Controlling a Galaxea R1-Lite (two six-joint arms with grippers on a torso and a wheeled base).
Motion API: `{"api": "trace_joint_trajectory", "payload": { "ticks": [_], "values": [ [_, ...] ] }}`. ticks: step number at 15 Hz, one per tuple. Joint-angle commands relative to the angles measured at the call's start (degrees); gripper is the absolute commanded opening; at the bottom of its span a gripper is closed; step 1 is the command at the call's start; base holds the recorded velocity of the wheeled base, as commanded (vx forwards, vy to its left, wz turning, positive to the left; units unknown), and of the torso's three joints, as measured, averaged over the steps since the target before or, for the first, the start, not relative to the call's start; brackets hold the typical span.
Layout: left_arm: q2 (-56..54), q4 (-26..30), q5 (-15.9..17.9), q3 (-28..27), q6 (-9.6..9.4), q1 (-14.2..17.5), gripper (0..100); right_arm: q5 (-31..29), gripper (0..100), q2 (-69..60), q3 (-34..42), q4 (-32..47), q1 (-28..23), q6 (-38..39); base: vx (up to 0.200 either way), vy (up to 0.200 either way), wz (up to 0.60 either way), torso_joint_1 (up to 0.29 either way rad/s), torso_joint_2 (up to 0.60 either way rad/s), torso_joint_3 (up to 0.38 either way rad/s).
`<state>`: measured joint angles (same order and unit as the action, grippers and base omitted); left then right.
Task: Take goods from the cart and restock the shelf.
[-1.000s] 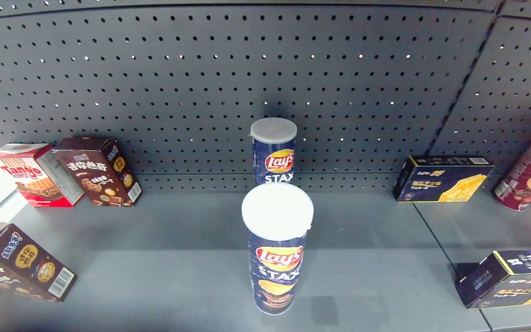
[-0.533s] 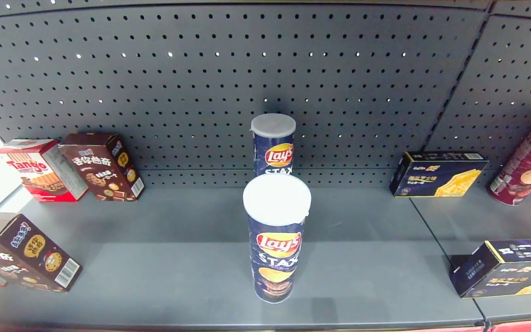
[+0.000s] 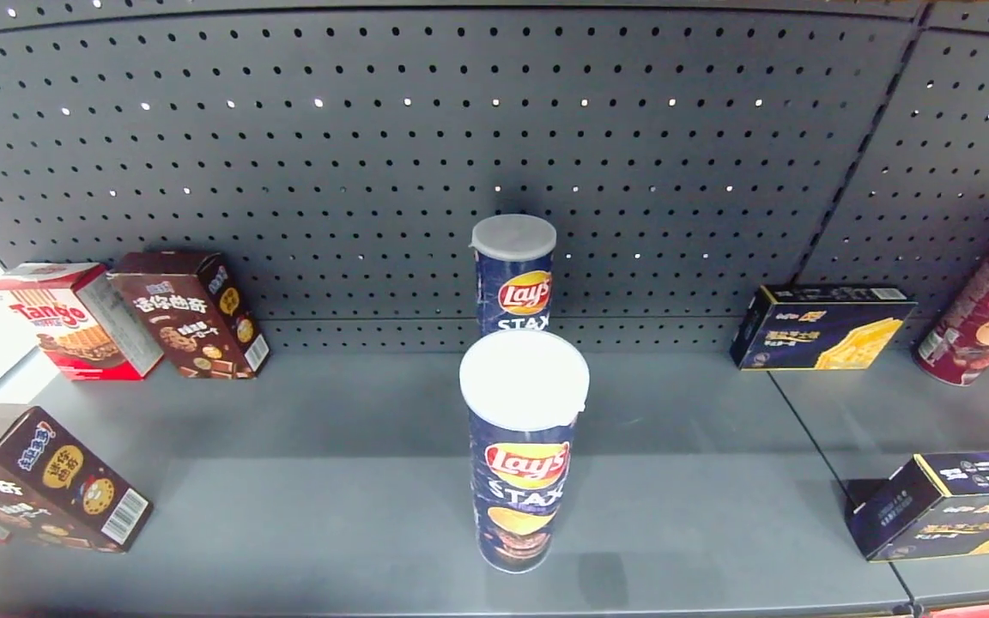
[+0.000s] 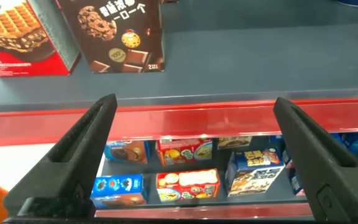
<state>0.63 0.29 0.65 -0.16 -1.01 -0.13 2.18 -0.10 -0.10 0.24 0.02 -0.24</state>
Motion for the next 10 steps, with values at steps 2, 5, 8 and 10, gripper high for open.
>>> {"api": "trace_joint_trajectory", "payload": {
  "ticks": [2,5,8,10],
  "values": [
    [0.1,0.0,-0.1,0.0,0.4,0.0,100,0.0,100,0.1,0.0,0.0,0.0,0.0,0.0,0.1,0.0,0.006,0.0,0.001],
    [0.1,0.0,0.0,0.0,0.4,0.0,100,0.0,100,0.1,0.0,0.0,0.0,0.0,0.0,0.0,0.0,0.0,0.0,0.0],
    [0.1,0.1,0.0,0.0,0.4,0.0,100,0.0,100,0.1,0.0,0.0,0.0,0.0,0.0,0.0,0.0,0.0,0.0,0.0],
    [0.1,0.0,0.0,0.0,0.4,0.0,100,0.0,100,0.1,0.0,0.0,0.1,0.0,0.0,0.0,0.0,0.0,0.0,0.0]
  ]
}}
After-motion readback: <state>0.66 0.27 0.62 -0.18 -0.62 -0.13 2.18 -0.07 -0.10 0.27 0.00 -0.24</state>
